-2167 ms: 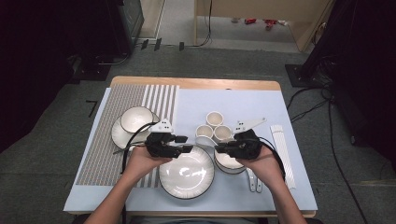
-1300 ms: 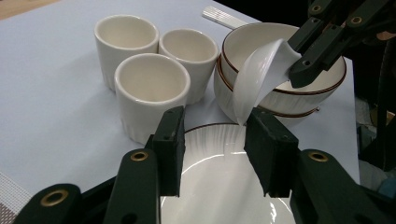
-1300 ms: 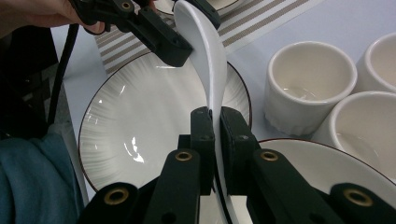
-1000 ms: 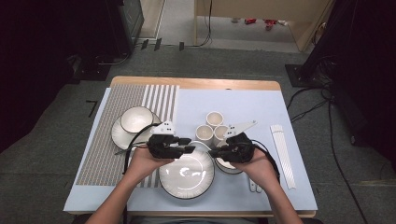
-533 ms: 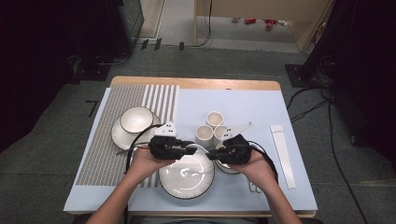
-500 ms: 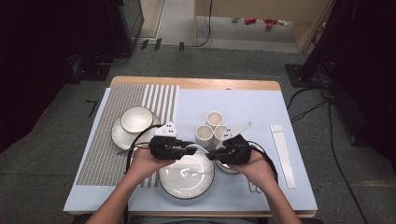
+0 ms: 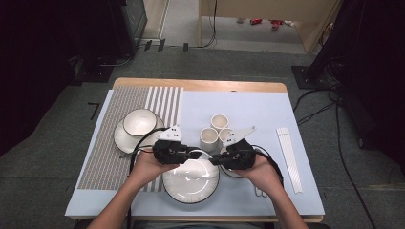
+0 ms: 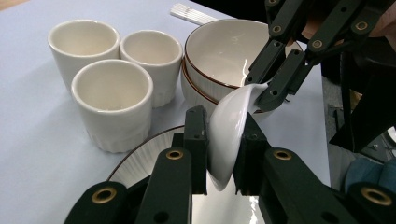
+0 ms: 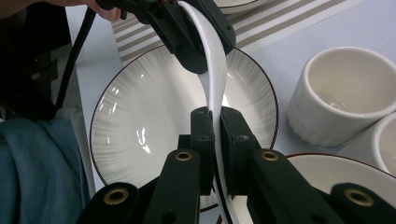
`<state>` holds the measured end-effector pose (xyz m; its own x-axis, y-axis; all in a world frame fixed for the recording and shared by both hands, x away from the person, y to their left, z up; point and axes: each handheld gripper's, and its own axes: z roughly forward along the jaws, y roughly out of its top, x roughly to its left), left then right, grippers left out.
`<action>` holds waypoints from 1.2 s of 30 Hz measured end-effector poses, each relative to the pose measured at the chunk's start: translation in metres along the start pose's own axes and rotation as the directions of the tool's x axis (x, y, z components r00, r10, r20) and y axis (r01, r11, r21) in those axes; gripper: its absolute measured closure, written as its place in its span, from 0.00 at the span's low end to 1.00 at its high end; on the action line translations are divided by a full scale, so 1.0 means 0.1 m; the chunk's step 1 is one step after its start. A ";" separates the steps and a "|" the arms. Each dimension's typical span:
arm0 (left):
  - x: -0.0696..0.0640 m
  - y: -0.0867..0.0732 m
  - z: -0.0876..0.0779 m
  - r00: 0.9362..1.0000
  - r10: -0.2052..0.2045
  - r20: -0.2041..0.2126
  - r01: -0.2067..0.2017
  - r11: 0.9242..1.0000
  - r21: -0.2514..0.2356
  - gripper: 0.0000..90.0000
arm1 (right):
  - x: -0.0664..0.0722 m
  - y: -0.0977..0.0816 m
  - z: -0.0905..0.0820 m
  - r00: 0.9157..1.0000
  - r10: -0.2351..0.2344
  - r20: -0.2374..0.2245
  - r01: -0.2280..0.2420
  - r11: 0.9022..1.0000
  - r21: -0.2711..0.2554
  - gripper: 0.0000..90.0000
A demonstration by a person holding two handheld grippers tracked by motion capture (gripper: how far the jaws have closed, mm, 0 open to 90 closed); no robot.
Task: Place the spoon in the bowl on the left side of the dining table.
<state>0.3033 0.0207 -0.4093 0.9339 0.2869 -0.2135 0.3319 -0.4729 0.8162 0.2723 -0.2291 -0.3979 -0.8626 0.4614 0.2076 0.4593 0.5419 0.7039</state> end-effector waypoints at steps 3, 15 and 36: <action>-0.01 0.03 -0.02 1.000 0.003 -0.002 -0.003 1.000 0.001 0.90 | -0.01 0.00 0.00 1.000 -0.002 -0.007 0.002 1.000 -0.007 0.93; 0.00 0.07 -0.08 0.997 -0.075 0.007 0.075 0.997 -0.016 0.91 | 0.00 -0.01 -0.01 1.000 -0.015 -0.008 0.015 0.999 -0.036 0.88; 0.02 0.09 -0.19 0.993 -0.114 -0.004 0.114 0.992 -0.049 0.92 | -0.08 -0.03 -0.17 0.998 -0.008 0.057 0.017 0.988 -0.153 0.58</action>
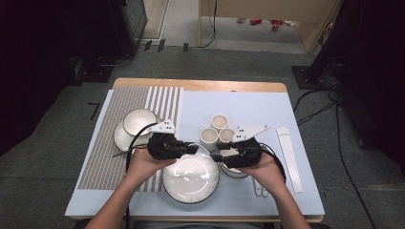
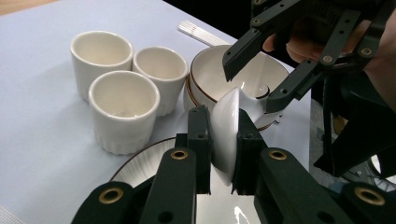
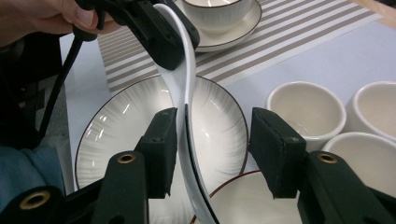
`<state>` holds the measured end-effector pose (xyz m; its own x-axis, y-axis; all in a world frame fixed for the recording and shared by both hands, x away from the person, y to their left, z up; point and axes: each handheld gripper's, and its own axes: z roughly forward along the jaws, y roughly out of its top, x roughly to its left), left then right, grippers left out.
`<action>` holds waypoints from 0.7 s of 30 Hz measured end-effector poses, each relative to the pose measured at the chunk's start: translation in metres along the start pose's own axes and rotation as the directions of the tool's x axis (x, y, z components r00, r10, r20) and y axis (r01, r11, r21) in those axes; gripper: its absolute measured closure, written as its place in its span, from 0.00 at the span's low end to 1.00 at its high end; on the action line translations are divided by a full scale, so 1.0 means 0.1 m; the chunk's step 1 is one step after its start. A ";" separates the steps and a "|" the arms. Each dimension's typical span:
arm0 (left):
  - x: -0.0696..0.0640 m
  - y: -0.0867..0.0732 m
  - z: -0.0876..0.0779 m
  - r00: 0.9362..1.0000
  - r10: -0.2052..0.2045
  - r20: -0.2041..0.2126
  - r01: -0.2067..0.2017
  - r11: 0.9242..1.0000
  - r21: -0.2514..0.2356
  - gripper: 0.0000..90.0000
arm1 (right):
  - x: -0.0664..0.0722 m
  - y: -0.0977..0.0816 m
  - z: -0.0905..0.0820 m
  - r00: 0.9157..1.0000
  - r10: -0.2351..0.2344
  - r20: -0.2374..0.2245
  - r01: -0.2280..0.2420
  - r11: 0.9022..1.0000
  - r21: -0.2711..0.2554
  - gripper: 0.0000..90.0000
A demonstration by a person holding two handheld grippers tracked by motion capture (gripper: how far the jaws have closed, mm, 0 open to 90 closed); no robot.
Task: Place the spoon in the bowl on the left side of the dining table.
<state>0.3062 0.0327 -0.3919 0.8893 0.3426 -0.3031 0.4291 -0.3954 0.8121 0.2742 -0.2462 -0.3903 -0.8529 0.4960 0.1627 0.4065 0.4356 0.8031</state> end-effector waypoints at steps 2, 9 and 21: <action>0.01 0.00 -0.01 1.000 -0.005 0.001 0.005 1.000 0.001 0.92 | -0.01 0.00 -0.02 1.000 0.004 0.006 -0.004 1.000 -0.010 0.58; 0.04 0.00 -0.04 1.000 -0.031 0.000 0.031 1.000 0.003 0.92 | -0.04 -0.01 -0.07 1.000 -0.003 0.025 0.004 0.999 -0.036 0.53; 0.08 0.00 -0.10 0.998 -0.058 -0.015 0.058 0.998 0.008 0.92 | -0.14 -0.02 -0.12 0.998 0.058 0.036 -0.056 0.996 -0.063 0.33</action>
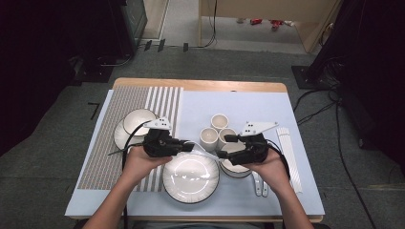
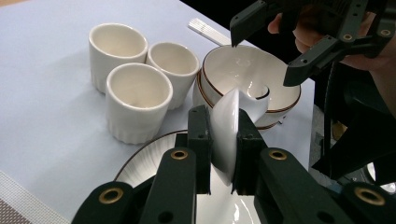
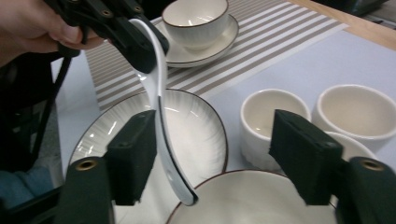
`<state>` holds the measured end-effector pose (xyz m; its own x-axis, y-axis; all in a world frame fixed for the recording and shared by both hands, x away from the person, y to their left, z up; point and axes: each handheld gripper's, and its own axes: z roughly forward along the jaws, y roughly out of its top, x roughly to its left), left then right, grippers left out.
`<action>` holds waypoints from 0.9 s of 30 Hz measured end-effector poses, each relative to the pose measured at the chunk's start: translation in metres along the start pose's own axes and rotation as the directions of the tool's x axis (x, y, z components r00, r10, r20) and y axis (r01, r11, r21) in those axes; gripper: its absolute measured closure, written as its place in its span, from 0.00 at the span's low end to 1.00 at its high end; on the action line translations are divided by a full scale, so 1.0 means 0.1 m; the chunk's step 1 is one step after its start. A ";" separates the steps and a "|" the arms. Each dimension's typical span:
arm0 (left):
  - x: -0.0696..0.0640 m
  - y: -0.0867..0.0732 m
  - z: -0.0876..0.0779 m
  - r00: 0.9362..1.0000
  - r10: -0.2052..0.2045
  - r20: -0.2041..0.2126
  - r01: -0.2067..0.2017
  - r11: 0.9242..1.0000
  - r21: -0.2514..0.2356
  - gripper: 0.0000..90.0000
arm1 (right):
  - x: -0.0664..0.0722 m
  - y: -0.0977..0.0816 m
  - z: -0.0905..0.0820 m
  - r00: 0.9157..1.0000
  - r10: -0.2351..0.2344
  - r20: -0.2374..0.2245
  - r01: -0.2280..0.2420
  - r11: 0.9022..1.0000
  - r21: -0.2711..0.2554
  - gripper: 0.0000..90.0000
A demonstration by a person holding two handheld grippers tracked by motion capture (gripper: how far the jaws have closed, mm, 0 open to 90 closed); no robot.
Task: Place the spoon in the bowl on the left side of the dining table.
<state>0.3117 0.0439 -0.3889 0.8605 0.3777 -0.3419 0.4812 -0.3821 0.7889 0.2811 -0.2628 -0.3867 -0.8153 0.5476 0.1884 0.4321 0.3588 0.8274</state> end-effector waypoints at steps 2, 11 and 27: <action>0.01 0.00 -0.01 1.000 -0.002 -0.004 0.002 1.000 0.005 0.92 | -0.01 -0.01 -0.01 1.000 0.002 0.031 -0.002 1.000 -0.004 0.31; 0.04 -0.01 -0.05 1.000 -0.011 -0.010 0.011 1.000 0.002 0.92 | -0.04 -0.03 -0.03 0.995 -0.008 0.097 0.009 1.000 -0.012 0.25; 0.09 -0.01 -0.13 0.999 -0.015 -0.037 0.015 1.000 -0.018 0.92 | -0.12 -0.07 -0.09 0.989 0.022 0.145 -0.022 1.000 -0.004 0.25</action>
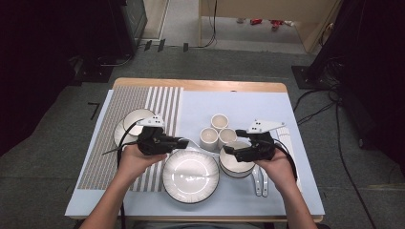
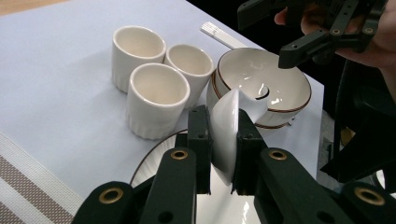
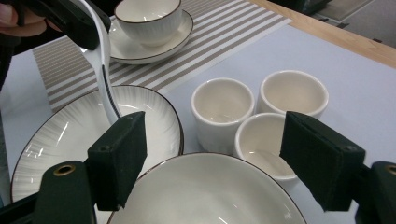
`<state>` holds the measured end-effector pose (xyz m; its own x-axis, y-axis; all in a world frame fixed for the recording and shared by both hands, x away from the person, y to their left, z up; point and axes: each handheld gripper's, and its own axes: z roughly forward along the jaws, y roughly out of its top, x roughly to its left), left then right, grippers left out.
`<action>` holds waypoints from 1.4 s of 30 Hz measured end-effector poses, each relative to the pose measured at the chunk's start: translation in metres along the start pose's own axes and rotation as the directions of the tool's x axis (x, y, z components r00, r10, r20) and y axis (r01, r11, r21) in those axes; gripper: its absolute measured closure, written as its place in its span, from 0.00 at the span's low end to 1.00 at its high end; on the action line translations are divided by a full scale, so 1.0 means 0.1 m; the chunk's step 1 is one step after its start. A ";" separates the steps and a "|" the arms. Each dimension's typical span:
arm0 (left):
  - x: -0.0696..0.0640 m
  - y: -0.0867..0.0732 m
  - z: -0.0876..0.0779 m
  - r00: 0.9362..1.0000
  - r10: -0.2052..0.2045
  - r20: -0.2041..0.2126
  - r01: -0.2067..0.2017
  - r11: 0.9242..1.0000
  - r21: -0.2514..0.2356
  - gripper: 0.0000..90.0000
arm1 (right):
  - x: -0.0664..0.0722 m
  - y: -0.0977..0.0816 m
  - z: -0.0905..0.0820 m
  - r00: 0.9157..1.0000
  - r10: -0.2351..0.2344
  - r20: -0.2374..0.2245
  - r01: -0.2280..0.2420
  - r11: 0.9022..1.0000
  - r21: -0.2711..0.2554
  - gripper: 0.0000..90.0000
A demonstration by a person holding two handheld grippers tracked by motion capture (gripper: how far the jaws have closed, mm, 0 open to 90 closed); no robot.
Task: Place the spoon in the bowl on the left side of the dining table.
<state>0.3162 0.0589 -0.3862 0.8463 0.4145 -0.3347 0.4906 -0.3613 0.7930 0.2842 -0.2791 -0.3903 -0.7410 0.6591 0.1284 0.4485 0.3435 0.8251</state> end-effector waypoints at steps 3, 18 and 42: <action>0.02 0.00 -0.01 1.000 -0.003 -0.007 0.003 1.000 -0.003 0.92 | -0.01 -0.01 0.00 1.000 0.010 0.001 -0.010 1.000 0.004 0.25; 0.12 -0.02 -0.09 0.999 -0.015 -0.036 0.014 1.000 -0.028 0.92 | -0.04 -0.08 -0.01 1.000 0.004 0.009 -0.004 1.000 -0.007 0.20; 0.28 -0.05 -0.19 0.997 -0.040 -0.069 0.037 0.998 -0.048 0.92 | -0.16 -0.19 -0.07 0.999 0.024 0.044 -0.025 0.999 0.033 0.20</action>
<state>0.3339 0.0877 -0.3898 0.8096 0.4852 -0.3304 0.5110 -0.3055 0.8035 0.2841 -0.3004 -0.4046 -0.7073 0.6960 0.1237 0.4836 0.3488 0.8028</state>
